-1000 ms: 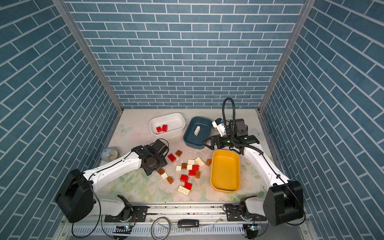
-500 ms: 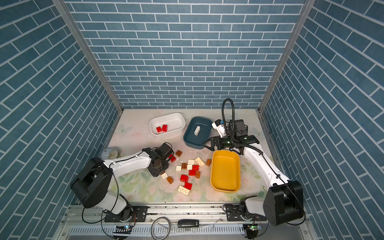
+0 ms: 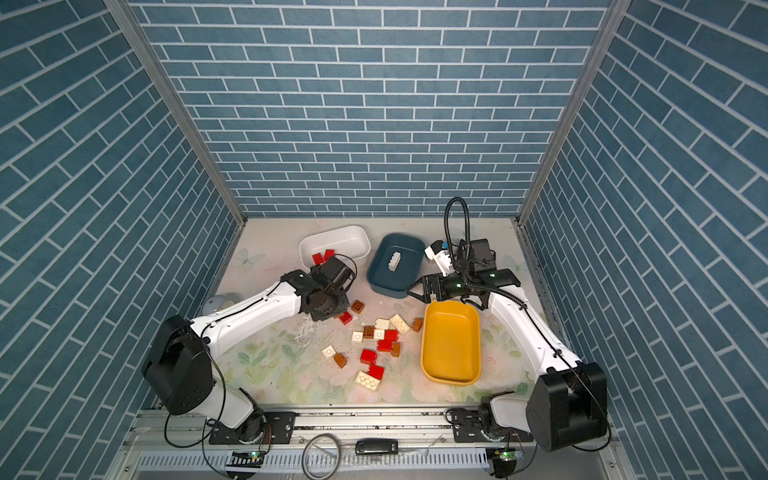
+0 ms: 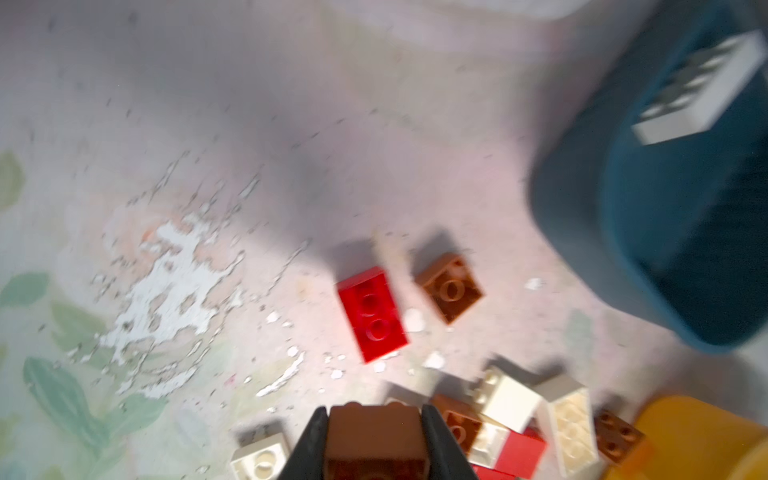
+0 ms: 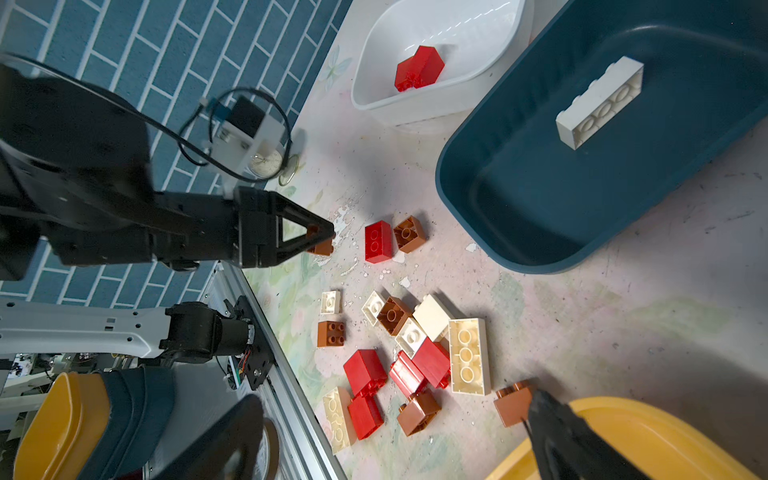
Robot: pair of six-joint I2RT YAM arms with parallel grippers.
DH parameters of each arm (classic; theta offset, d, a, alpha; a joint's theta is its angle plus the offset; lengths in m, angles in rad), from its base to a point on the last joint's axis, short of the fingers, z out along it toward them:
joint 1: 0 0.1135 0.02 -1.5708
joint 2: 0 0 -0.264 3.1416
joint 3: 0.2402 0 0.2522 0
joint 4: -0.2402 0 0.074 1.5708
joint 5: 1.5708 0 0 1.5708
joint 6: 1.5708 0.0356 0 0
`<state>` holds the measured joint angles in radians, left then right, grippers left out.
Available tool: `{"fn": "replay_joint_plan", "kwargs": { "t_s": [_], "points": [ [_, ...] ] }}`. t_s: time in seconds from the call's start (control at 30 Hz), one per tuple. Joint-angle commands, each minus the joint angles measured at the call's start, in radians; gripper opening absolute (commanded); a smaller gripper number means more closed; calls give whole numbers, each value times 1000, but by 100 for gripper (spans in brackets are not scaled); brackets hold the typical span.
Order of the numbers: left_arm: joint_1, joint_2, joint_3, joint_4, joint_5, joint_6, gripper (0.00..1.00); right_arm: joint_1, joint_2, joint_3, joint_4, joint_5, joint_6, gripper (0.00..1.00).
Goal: Sort the legos into containers by color
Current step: 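Carry the brown brick with the left gripper into the yellow tray and release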
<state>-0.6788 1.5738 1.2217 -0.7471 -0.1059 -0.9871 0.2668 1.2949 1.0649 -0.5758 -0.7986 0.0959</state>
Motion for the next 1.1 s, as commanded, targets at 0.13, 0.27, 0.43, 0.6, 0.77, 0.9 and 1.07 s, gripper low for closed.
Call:
{"fn": "replay_joint_plan", "kwargs": {
  "t_s": [0.13,0.27,0.43,0.6,0.77,0.9,1.07],
  "points": [
    [-62,137,219,27,198,357,27,-75,-56,12,-87,26,-60,99],
    [-109,228,324,74,293,412,27,-101,-97,-5,-150,109,-81,99],
    [-171,335,416,149,373,456,27,-144,-161,-43,-170,177,-55,99],
    [-223,430,493,225,418,484,27,-168,-208,-59,-216,287,-47,99],
    [-261,537,584,233,446,486,27,-181,-249,-83,-251,391,-65,99],
    [-288,583,618,241,454,495,28,-197,-256,-73,-276,397,-69,99],
    [-288,593,606,273,451,488,48,-205,-256,-49,-305,400,-84,99]
  ]
}}
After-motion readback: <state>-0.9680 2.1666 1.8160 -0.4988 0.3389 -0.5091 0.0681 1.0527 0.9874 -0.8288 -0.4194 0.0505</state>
